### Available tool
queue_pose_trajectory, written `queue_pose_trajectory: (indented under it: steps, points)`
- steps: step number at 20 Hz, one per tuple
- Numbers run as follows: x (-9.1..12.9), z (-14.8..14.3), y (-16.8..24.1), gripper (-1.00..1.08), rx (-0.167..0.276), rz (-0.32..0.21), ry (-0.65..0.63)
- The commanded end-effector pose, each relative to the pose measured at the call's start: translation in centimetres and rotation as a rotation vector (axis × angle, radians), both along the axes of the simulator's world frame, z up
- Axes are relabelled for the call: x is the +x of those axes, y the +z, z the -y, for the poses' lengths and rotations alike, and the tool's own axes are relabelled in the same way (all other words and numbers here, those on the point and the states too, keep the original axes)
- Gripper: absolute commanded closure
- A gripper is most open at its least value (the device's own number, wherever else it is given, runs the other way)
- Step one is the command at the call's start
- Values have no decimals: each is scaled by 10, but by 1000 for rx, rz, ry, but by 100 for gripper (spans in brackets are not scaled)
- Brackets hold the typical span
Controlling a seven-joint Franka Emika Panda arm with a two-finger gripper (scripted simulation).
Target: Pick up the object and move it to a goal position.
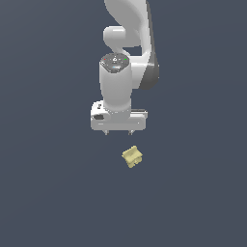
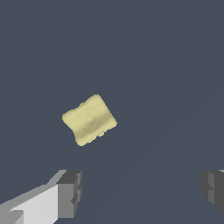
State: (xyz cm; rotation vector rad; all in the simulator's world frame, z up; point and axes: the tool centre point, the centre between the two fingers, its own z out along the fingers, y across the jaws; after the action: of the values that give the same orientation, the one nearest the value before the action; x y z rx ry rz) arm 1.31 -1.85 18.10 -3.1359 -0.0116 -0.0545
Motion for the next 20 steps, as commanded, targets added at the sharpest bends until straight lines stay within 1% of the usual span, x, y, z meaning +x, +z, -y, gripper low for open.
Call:
queue_pose_trajectory:
  steps: [1,5,10,14,20]
  points:
    - [0,0,0,-92,0,0,1]
    - [2,-2,-5,-92,-3,-3,27]
    - [8,-9,-15,-92,-8,-7,99]
    - [15,-19,-29,-92,-13,-13,188]
    - [26,-37,-57,-92,-18,-23,362]
